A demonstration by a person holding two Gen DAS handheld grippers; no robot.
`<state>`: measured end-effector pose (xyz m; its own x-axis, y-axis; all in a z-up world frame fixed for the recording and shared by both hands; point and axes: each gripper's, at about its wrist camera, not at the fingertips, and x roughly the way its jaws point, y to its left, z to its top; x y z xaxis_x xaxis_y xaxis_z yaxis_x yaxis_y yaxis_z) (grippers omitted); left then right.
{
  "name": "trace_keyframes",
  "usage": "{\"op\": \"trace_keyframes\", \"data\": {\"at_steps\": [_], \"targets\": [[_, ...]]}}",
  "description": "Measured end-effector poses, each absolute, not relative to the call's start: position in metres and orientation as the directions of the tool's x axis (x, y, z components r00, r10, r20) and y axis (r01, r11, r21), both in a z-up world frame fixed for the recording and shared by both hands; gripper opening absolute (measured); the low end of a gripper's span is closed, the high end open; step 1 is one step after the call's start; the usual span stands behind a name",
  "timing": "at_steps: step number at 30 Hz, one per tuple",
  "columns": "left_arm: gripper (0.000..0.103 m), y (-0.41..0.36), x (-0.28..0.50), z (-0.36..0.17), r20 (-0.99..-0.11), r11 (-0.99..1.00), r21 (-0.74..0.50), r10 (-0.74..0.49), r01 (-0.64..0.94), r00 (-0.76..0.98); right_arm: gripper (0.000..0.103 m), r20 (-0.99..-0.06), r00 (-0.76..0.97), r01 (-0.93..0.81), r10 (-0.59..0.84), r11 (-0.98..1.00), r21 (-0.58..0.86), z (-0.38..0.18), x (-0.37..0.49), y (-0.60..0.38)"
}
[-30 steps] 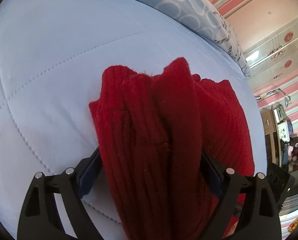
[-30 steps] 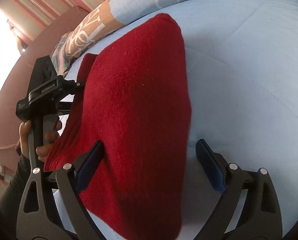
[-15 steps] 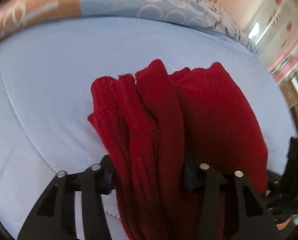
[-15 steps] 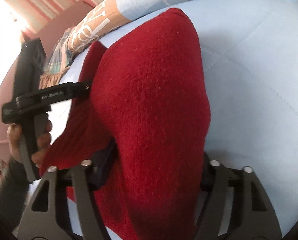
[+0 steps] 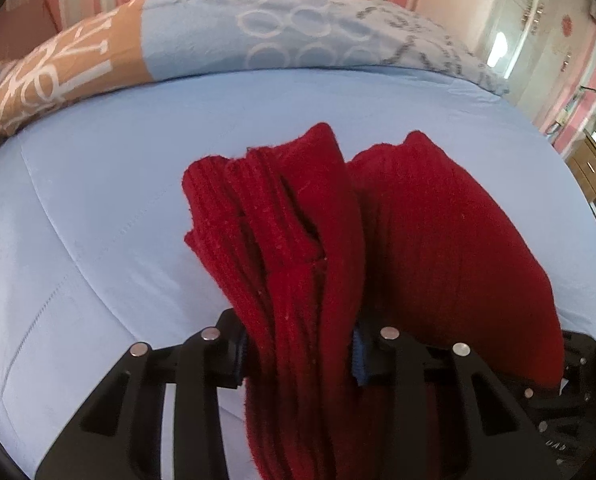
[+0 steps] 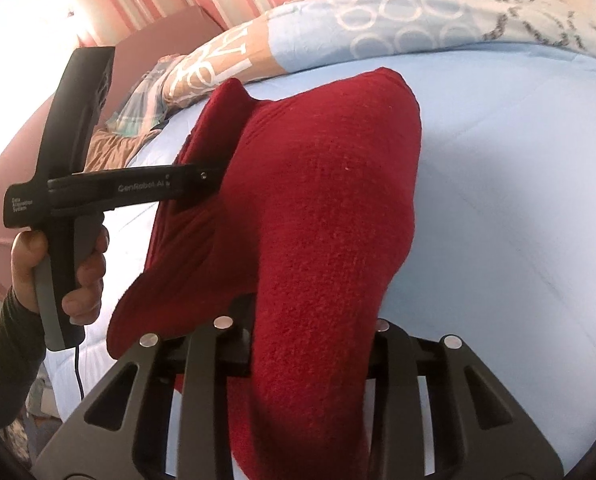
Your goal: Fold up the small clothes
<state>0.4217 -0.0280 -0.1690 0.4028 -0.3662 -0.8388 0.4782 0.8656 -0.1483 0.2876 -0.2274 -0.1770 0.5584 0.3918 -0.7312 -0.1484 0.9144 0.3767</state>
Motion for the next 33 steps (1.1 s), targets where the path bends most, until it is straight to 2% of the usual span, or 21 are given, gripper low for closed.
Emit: {"op": "trace_keyframes", "data": {"at_steps": [5, 8, 13, 18, 24, 29, 33], "targets": [[0.039, -0.086, 0.380, -0.155, -0.831, 0.860, -0.132, -0.368, 0.493, 0.418, 0.030, -0.759, 0.561, -0.121, 0.329, 0.940, 0.318, -0.163, 0.254, -0.266], [0.039, -0.121, 0.371, -0.168, -0.855, 0.859, -0.097, -0.330, 0.503, 0.399, 0.030, -0.788, 0.532, -0.075, 0.309, 0.945, 0.320, -0.175, 0.249, -0.289], [0.043, -0.160, 0.362, -0.194, -0.865, 0.852, 0.069, -0.208, 0.520, 0.456, 0.034, -0.813, 0.482, -0.034, 0.328, 0.934, 0.357, -0.208, 0.243, -0.307], [0.046, -0.144, 0.359, -0.182, -0.871, 0.874, 0.027, -0.218, 0.486, 0.441, 0.047, -0.803, 0.474, -0.012, 0.361, 0.914, 0.405, -0.206, 0.242, -0.311], [0.046, -0.116, 0.308, -0.165, -0.829, 0.914, 0.118, -0.124, 0.388, 0.545, 0.061, -0.797, 0.502, 0.011, 0.335, 0.919, 0.394, -0.189, 0.224, -0.309], [0.046, -0.103, 0.267, -0.167, -0.791, 0.945, 0.216, 0.022, 0.245, 0.612, 0.072, -0.821, 0.537, 0.044, 0.194, 0.965, 0.257, -0.174, 0.210, -0.299], [0.046, -0.102, 0.239, -0.177, -0.751, 0.929, 0.320, 0.127, 0.188, 0.648, 0.082, -0.818, 0.575, 0.080, 0.019, 0.994, 0.079, -0.162, 0.200, -0.289]]}}
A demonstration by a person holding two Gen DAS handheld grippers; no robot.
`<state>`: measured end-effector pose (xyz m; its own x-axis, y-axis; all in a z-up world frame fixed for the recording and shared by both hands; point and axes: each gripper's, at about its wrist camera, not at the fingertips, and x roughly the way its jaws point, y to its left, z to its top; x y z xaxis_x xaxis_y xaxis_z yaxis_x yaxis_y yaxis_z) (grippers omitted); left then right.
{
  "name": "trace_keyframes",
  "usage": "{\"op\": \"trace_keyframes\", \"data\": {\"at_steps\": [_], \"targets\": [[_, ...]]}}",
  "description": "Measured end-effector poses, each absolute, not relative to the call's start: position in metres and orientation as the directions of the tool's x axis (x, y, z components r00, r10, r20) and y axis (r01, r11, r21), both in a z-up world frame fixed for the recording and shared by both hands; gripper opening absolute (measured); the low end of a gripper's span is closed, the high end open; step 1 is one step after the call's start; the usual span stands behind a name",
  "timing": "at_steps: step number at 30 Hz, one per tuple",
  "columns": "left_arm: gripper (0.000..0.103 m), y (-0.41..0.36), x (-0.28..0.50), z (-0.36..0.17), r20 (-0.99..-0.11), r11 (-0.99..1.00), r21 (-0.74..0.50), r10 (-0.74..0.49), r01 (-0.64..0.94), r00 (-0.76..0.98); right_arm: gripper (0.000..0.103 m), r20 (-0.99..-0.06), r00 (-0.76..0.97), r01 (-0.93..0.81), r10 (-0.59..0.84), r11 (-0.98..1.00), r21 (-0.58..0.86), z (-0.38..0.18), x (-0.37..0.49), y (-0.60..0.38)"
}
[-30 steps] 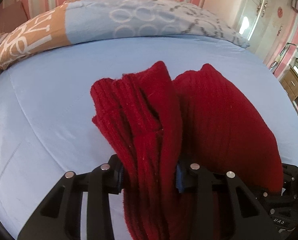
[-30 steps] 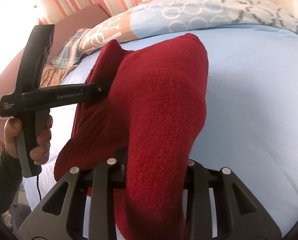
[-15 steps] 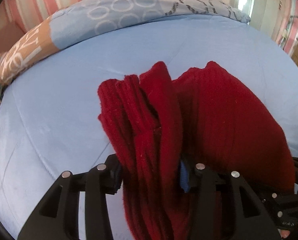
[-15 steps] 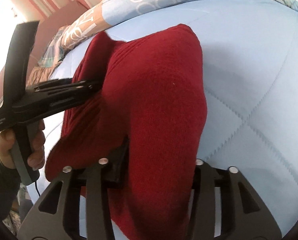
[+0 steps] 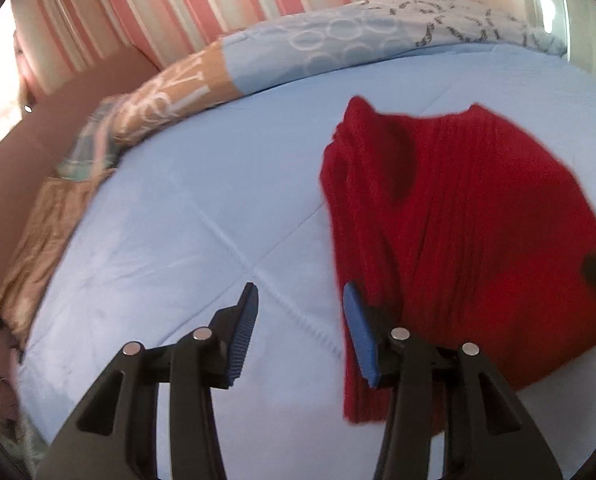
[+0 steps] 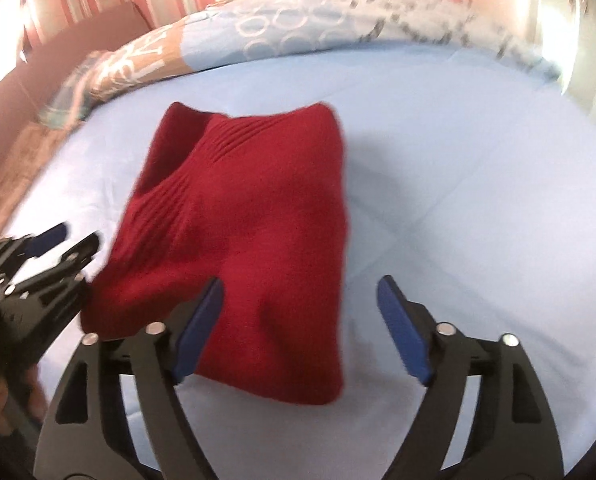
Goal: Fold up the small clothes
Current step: 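Open the left gripper and withdraw it from the folded sweater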
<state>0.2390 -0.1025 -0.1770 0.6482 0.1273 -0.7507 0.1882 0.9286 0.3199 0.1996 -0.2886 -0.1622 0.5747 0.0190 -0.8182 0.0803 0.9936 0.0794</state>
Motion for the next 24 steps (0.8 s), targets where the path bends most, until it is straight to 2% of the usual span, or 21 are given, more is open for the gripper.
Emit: {"op": "trace_keyframes", "data": {"at_steps": [5, 13, 18, 24], "targets": [[0.046, -0.101, 0.231, -0.195, -0.763, 0.920, 0.350, 0.169, 0.178, 0.624, 0.082, -0.833, 0.542, 0.097, -0.112, 0.993, -0.070, -0.180, 0.197, -0.282], [0.046, -0.097, 0.240, -0.216, -0.783, 0.909, 0.364, 0.180, 0.203, 0.596, 0.085, -0.871, 0.481, 0.092, -0.100, 0.994, -0.063, -0.206, 0.204, -0.292], [0.047, -0.080, 0.235, -0.198, -0.828, 0.943, 0.252, 0.092, 0.219, 0.554, 0.085, -0.866, 0.496, 0.103, -0.062, 0.995, -0.013, -0.192, 0.198, -0.297], [0.068, -0.045, 0.197, -0.172, -0.861, 0.973, 0.134, 0.020, 0.187, 0.509, 0.087, -0.828, 0.560, 0.104, -0.039, 0.994, 0.023, -0.148, 0.161, -0.272]]}}
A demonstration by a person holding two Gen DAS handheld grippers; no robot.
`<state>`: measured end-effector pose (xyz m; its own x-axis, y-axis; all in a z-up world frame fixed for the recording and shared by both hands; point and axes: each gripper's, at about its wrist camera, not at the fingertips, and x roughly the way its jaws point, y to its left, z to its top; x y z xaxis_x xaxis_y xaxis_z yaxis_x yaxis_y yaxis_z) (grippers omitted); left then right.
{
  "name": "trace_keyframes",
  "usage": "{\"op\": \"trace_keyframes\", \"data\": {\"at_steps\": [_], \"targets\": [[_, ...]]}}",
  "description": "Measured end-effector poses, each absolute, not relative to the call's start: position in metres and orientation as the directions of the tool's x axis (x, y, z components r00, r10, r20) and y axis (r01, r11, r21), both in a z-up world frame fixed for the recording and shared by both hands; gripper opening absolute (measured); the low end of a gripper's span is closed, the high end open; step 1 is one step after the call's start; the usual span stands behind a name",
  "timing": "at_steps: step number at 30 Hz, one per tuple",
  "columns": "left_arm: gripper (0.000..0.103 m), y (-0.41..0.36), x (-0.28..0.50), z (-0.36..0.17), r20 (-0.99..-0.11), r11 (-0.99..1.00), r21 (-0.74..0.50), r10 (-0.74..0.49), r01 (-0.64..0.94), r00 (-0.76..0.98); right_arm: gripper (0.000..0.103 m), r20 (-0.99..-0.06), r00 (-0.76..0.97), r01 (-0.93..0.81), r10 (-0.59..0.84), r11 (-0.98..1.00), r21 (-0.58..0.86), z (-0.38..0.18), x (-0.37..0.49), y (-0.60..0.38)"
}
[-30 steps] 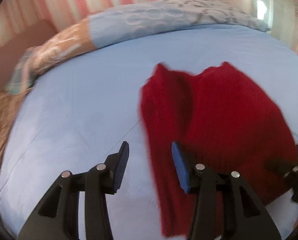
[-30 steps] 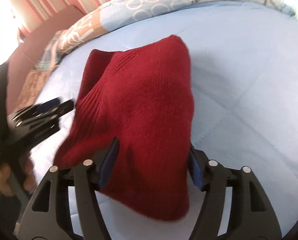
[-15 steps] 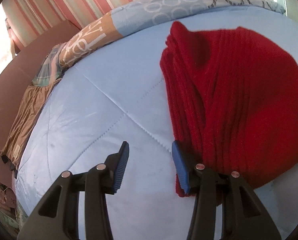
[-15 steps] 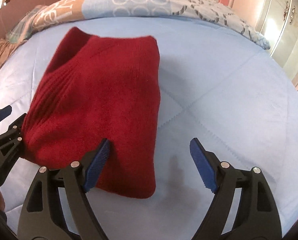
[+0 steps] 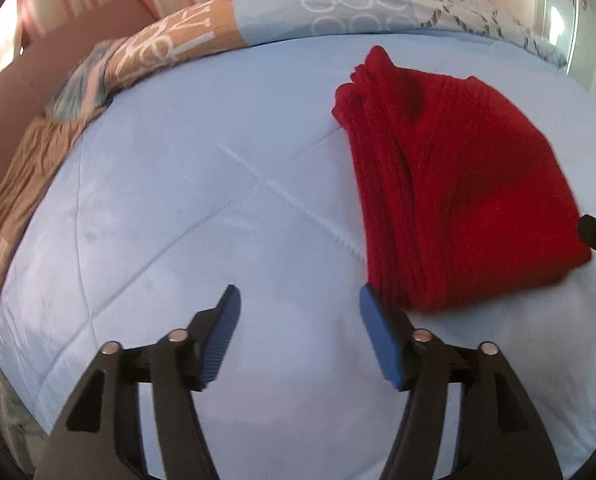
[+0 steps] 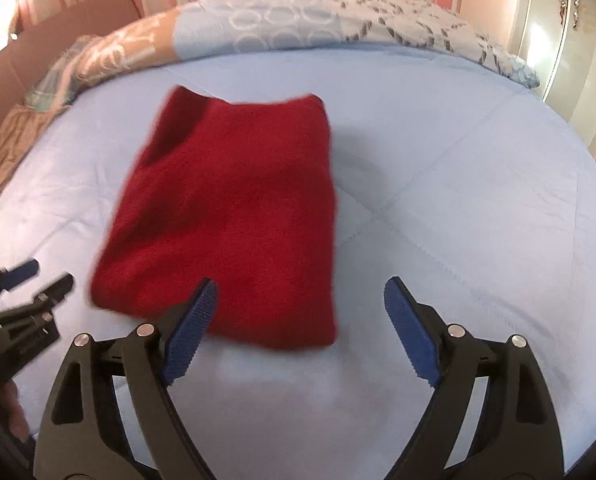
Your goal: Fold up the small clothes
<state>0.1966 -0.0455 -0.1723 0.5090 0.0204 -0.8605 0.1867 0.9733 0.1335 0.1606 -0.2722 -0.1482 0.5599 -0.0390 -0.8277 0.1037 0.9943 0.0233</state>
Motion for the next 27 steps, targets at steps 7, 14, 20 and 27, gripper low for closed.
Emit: {"op": "trace_keyframes", "data": {"at_steps": [7, 14, 20, 27], "targets": [[0.082, -0.012, 0.156, -0.141, -0.861, 0.993, 0.044, -0.020, 0.112, 0.508, 0.093, -0.771, 0.636, 0.075, -0.036, 0.997, 0.016, -0.112, 0.116, -0.228], [0.083, 0.006, 0.119, -0.110, -0.830, 0.993, 0.107, 0.059, 0.055, 0.555, 0.093, -0.732, 0.680, 0.038, -0.032, 0.999, -0.009, -0.087, 0.079, -0.199], [0.099, 0.006, 0.092, -0.093, -0.803, 0.987, 0.145, 0.076, 0.070, 0.591, 0.095, -0.723, 0.690, 0.052, -0.037, 0.999, -0.002, -0.074, 0.061, -0.195], [0.099, -0.004, 0.082, -0.086, -0.806, 0.987, 0.127, 0.045, 0.098, 0.590, 0.095, -0.718, 0.693, 0.094, -0.062, 0.996, 0.005, -0.072, 0.049, -0.201]]}}
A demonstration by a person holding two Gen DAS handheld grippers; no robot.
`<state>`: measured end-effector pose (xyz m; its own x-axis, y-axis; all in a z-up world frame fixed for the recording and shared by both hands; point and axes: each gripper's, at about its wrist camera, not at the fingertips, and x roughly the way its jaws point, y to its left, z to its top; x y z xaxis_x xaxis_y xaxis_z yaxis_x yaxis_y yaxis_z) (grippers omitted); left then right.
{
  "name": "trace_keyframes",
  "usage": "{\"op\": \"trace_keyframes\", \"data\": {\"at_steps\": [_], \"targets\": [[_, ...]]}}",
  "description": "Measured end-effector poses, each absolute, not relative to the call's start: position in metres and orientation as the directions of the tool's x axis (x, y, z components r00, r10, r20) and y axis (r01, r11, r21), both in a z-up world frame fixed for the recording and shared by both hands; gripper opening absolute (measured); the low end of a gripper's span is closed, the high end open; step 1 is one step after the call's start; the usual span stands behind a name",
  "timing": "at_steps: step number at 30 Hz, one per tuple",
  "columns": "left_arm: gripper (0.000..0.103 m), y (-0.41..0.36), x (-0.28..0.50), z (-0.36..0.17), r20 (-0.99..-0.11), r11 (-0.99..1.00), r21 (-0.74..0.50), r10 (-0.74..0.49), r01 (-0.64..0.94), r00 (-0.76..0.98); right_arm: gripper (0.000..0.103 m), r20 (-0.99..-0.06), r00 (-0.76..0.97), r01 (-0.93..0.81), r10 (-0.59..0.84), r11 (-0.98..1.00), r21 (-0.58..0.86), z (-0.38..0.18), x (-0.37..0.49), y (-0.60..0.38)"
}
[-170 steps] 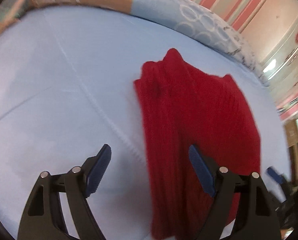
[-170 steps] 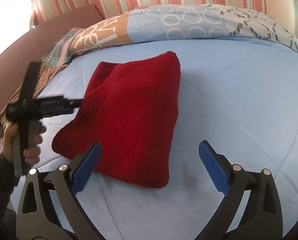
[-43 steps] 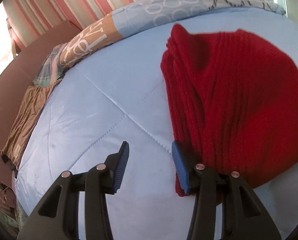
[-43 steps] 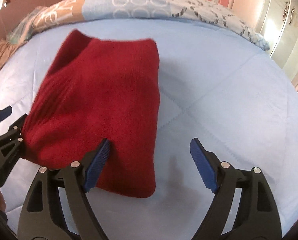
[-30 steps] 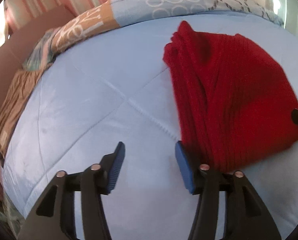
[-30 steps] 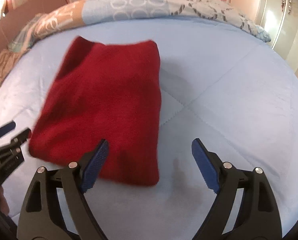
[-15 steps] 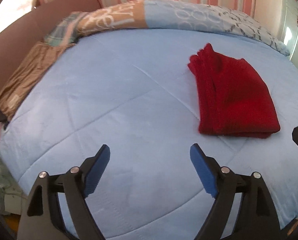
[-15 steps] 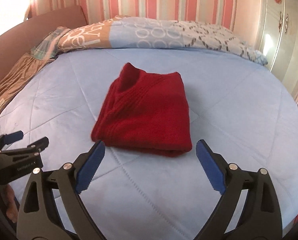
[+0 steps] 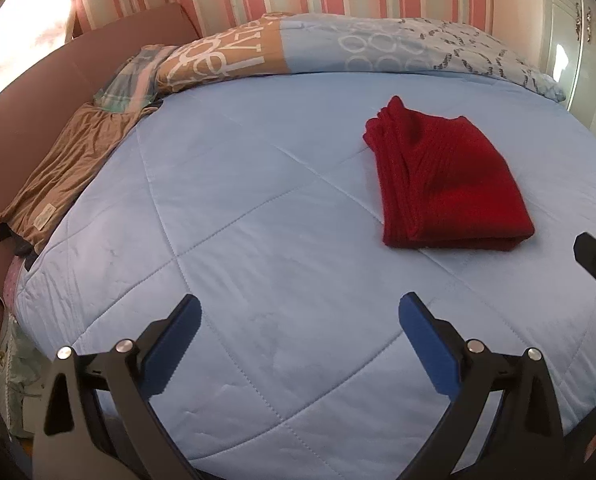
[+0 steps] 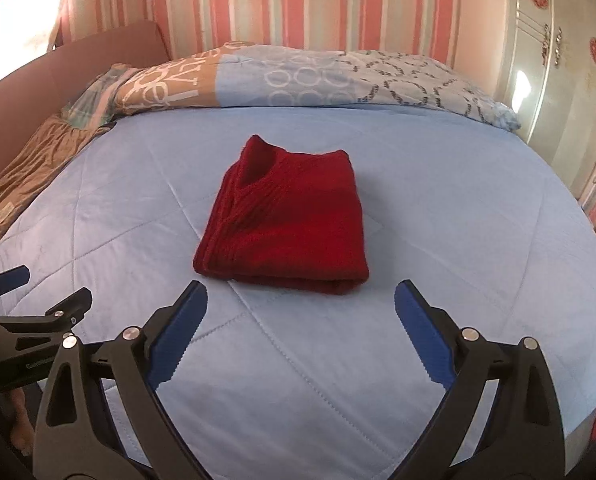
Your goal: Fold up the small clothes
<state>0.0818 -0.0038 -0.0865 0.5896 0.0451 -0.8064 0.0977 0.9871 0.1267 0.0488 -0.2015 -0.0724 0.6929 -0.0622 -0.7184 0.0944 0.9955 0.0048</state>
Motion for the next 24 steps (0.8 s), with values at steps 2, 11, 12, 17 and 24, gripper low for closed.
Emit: {"op": "trace_keyframes", "data": {"at_steps": [2, 11, 12, 17, 24], "targets": [[0.100, -0.006, 0.080, -0.082, -0.802, 0.988, 0.117, 0.032, 0.103, 0.596, 0.095, -0.719, 0.693, 0.101, -0.057, 0.995, 0.018, -0.072, 0.045, -0.204], [0.100, -0.011, 0.073, -0.064, -0.783, 0.988, 0.102, 0.009, 0.115, 0.622, 0.096, -0.690, 0.721, 0.108, -0.068, 0.994, 0.015, -0.057, 0.026, -0.202], [0.100, -0.011, 0.071, -0.063, -0.782, 0.988, 0.102, 0.008, 0.116, 0.624, 0.097, -0.685, 0.726, 0.107, -0.065, 0.994, 0.018, -0.056, 0.024, -0.202], [0.100, -0.007, 0.058, -0.057, -0.768, 0.989, 0.097, 0.004, 0.110, 0.641, 0.100, -0.667, 0.742, 0.108, -0.071, 0.994, 0.014, -0.055, 0.014, -0.196], [0.100, 0.011, 0.050, -0.050, -0.768, 0.993, 0.018, -0.063, 0.120, 0.638, 0.100, -0.665, 0.742, 0.134, -0.084, 0.991, 0.024, -0.057, 0.003, -0.196]]}}
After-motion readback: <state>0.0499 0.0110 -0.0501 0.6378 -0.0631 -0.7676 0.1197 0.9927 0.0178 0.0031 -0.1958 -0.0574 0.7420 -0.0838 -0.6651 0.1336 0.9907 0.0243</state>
